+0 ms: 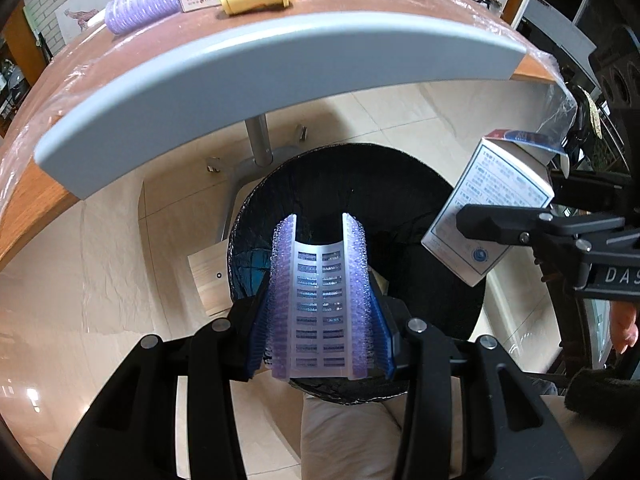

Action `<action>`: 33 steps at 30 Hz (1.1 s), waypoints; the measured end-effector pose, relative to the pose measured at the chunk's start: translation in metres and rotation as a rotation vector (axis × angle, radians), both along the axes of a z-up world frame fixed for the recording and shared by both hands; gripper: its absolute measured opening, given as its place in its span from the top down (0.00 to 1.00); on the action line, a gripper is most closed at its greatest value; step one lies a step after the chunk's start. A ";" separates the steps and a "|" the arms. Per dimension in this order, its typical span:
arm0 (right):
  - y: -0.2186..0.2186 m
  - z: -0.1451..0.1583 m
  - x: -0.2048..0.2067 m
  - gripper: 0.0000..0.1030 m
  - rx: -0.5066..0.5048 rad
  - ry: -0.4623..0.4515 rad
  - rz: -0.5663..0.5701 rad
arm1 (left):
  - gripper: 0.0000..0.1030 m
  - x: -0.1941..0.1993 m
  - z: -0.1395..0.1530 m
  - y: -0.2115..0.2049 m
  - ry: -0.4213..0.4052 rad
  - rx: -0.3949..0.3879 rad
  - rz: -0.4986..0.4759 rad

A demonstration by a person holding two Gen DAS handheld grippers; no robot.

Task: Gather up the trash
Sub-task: 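Open both tools to drop the roller and box into the bin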

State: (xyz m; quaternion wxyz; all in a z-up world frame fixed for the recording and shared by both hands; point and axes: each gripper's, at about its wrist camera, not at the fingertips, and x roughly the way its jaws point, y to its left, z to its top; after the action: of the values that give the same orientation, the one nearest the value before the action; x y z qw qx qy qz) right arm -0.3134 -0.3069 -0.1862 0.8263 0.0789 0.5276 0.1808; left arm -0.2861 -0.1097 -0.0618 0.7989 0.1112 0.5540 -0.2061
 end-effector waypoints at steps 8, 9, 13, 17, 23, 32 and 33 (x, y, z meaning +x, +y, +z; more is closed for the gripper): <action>0.001 -0.009 0.007 0.55 -0.025 0.014 -0.005 | 0.57 0.004 -0.010 0.001 0.015 0.023 -0.016; 0.001 -0.010 0.008 0.55 -0.028 0.016 -0.005 | 0.57 0.005 -0.010 0.000 0.015 0.024 -0.018; 0.003 -0.013 0.011 0.55 -0.043 0.020 -0.006 | 0.57 0.007 -0.013 -0.006 0.021 0.032 -0.023; 0.005 -0.014 0.012 0.55 -0.050 0.024 -0.013 | 0.57 0.009 -0.018 -0.008 0.026 0.040 -0.032; -0.002 -0.008 0.007 0.32 -0.066 -0.007 -0.060 | 0.28 0.011 -0.014 -0.011 -0.014 0.048 -0.045; -0.015 0.040 -0.014 0.18 -0.093 -0.133 -0.098 | 0.28 0.001 0.018 0.000 -0.086 0.007 -0.040; -0.014 0.052 -0.018 0.16 -0.100 -0.167 -0.096 | 0.28 -0.002 0.031 0.003 -0.116 -0.014 -0.041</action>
State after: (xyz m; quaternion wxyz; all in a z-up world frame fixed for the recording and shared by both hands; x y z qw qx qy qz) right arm -0.3316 -0.3212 -0.1342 0.8781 0.0474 0.4607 0.1204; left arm -0.2877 -0.1068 -0.0309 0.8259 0.1287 0.5030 -0.2196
